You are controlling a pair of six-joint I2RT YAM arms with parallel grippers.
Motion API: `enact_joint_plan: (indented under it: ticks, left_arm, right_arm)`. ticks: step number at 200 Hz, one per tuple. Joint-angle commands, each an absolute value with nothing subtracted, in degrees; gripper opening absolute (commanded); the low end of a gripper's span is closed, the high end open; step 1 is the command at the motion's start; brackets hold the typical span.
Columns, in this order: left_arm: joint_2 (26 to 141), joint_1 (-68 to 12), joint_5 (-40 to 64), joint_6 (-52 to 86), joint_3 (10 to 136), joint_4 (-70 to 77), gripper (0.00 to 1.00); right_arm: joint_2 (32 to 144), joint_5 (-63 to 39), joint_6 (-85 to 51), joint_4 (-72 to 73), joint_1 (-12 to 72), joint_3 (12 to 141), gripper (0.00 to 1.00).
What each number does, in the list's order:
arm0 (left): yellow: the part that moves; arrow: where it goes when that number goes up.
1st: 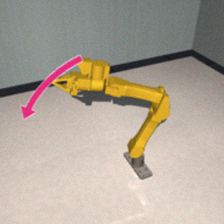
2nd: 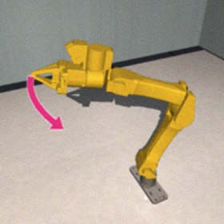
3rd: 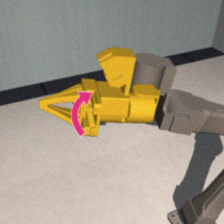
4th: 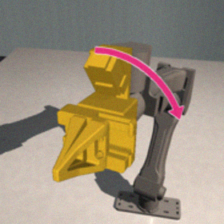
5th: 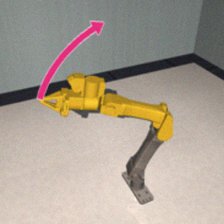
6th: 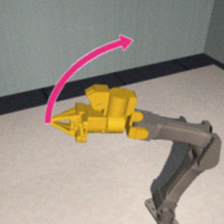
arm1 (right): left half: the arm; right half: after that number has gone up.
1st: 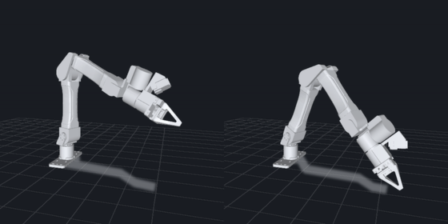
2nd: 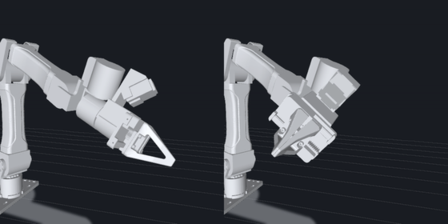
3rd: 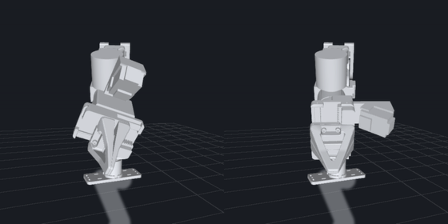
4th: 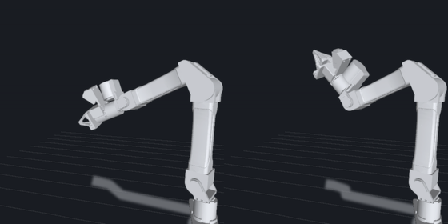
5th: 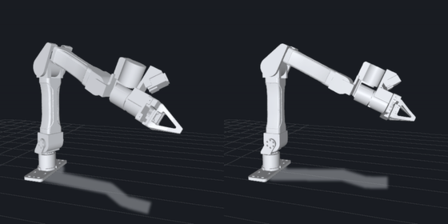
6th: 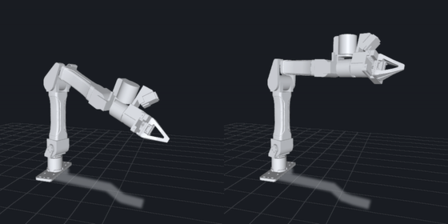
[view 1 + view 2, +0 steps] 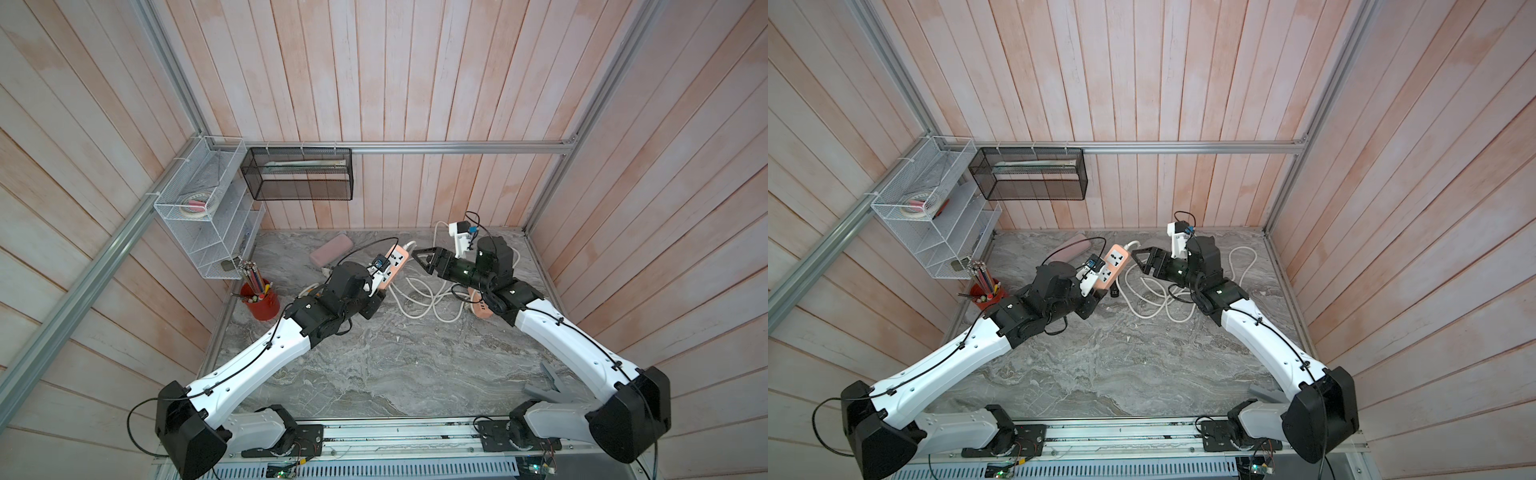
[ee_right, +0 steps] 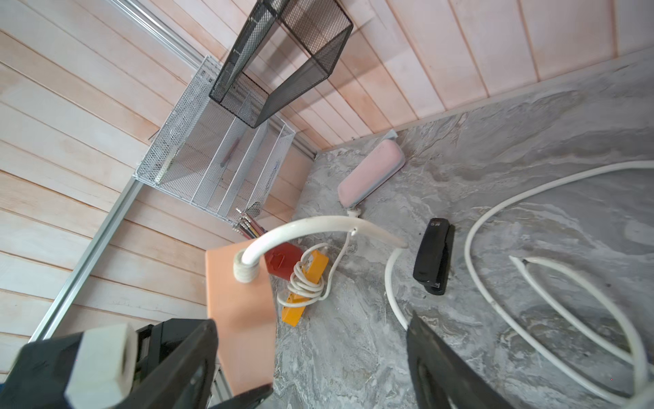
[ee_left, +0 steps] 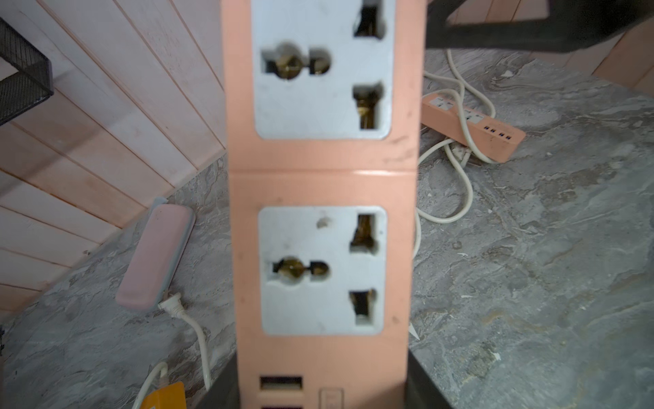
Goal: Wrap the cord around the power strip
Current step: Pick up the power strip from the center of the board.
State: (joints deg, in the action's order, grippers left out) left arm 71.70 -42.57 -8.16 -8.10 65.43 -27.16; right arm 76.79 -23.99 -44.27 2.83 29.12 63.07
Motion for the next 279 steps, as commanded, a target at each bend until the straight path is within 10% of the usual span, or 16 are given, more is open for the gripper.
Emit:
enact_joint_plan:
  ticks: [1,176,226,279]
  left_arm:
    - [72.34,-44.24,-4.31,-8.86,65.65,-21.87,0.32]
    - [75.31,-42.23,-3.74,-4.51,68.81,-22.29,0.33]
    - [74.02,-40.17,4.48,-1.03,71.94,-24.96,0.68]
    - [74.68,-24.01,38.6,11.92,74.72,-27.1,0.87]
  right_arm:
    - [80.15,-28.11,-47.56,8.48,29.62,64.62,0.8]
    - [86.21,-27.51,-55.41,23.29,32.52,61.66,0.6]
    - [86.19,-27.09,-52.94,35.41,30.98,59.35,0.22]
    - [84.16,-35.55,-46.82,48.93,26.95,56.5,0.12]
